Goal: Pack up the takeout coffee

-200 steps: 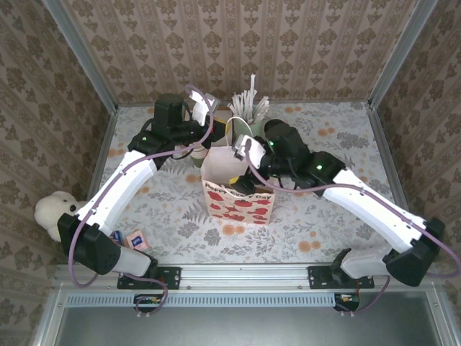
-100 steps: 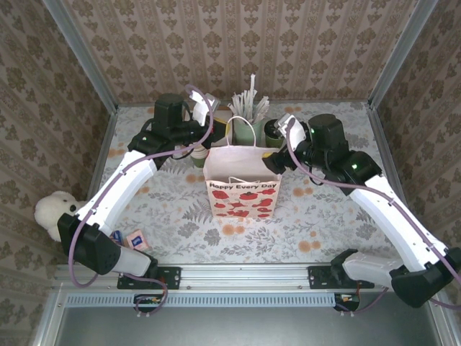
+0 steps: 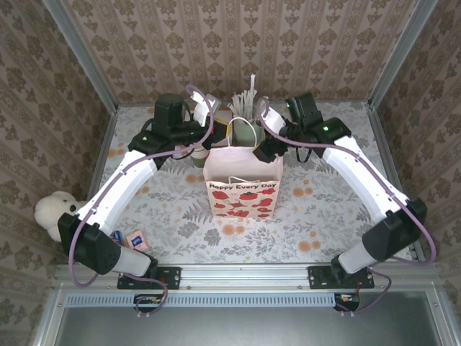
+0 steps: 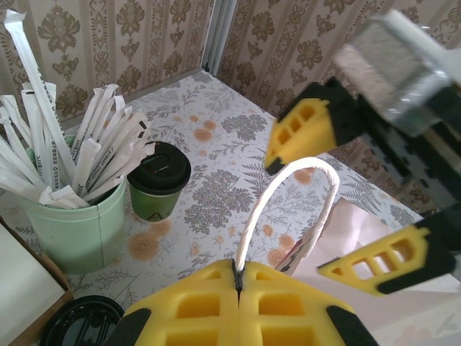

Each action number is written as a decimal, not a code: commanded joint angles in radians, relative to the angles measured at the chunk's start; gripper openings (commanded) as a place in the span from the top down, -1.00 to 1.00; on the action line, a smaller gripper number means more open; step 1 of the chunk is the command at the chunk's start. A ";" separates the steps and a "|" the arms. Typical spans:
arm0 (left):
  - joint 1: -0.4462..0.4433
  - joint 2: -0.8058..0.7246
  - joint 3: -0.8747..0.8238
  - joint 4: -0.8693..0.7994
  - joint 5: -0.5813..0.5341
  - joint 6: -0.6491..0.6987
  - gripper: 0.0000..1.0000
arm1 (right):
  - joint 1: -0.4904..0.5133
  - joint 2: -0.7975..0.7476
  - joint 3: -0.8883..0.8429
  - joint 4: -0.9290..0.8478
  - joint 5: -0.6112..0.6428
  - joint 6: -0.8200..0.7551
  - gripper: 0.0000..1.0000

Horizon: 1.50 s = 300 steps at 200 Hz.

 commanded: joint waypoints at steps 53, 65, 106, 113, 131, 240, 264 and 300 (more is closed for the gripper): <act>0.007 0.027 0.056 -0.006 0.029 -0.011 1.00 | 0.018 0.163 0.167 -0.127 -0.126 -0.130 -0.60; 0.007 0.031 0.061 -0.011 0.029 -0.008 1.00 | 0.023 0.174 0.173 -0.132 -0.118 -0.136 -0.57; 0.007 0.036 0.073 -0.012 0.064 -0.011 1.00 | 0.044 0.191 0.169 -0.143 -0.090 -0.149 -0.34; 0.006 0.036 0.077 -0.010 0.070 -0.012 1.00 | 0.049 0.188 0.169 -0.147 -0.083 -0.150 -0.27; 0.007 0.040 0.086 -0.010 0.084 -0.013 1.00 | 0.070 0.182 0.174 -0.156 -0.041 -0.132 -0.07; 0.011 0.063 0.196 -0.034 0.147 -0.024 0.74 | 0.110 0.026 0.066 -0.052 0.098 0.160 0.85; 0.025 0.035 0.203 -0.039 0.145 -0.034 -0.06 | 0.143 -0.021 -0.005 -0.006 0.262 0.390 0.84; 0.046 -0.027 0.163 -0.062 0.063 -0.034 -0.75 | 0.191 -0.053 -0.142 0.016 0.380 0.576 0.77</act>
